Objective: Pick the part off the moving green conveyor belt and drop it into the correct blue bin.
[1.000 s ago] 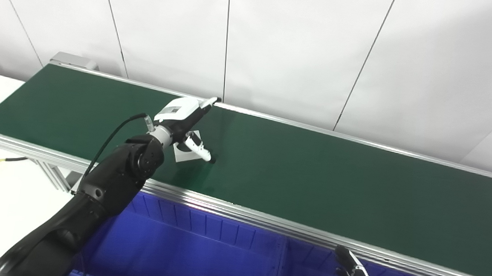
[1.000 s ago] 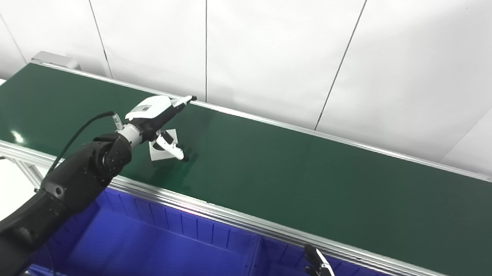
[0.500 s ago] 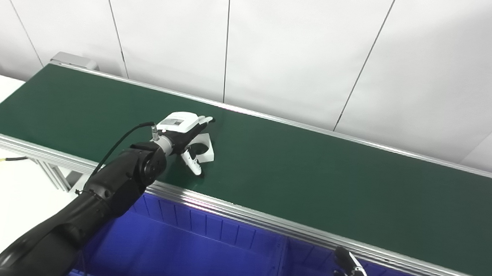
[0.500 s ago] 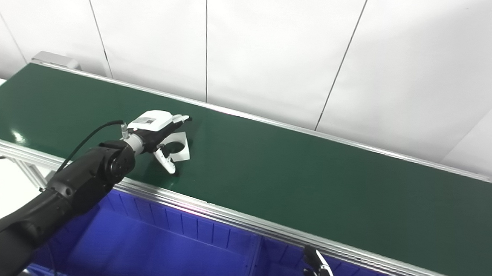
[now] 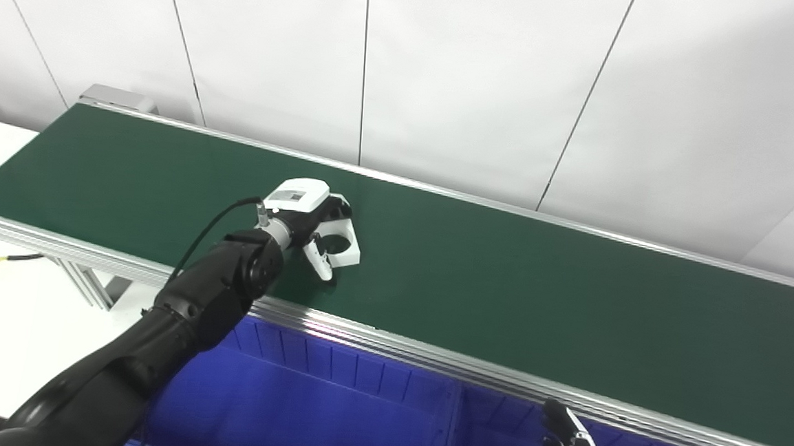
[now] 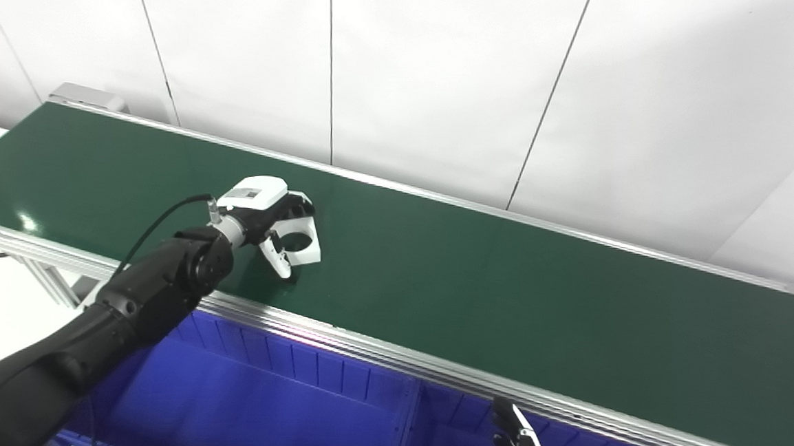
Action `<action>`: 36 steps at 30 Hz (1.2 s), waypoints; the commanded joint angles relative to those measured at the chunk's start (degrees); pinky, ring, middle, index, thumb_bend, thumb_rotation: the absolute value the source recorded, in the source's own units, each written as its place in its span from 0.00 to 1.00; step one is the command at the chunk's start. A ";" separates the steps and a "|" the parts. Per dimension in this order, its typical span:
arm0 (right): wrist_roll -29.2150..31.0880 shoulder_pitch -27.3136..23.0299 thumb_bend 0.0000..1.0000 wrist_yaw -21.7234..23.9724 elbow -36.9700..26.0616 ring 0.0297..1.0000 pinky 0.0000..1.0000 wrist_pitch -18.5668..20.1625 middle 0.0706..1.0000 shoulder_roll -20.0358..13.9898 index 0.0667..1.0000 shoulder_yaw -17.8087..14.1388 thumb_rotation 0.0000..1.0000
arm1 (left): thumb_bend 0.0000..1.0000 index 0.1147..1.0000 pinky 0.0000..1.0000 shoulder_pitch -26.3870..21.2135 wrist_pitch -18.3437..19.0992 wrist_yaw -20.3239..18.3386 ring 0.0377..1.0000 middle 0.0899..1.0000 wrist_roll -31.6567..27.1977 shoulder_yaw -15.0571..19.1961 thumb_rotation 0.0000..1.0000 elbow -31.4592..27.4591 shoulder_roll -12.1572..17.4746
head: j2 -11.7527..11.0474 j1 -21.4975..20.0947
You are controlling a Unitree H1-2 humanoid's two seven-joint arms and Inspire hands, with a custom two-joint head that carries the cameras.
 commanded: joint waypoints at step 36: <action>-3.67 1.53 0.94 -0.72 -5.84 0.91 0.86 2.14 0.91 3.25 0.91 0.86 0.49 | 0.49 0.49 0.32 19.48 -15.41 -0.24 0.35 0.41 -25.38 13.50 0.00 -40.26 -4.72 | 7.80 -16.62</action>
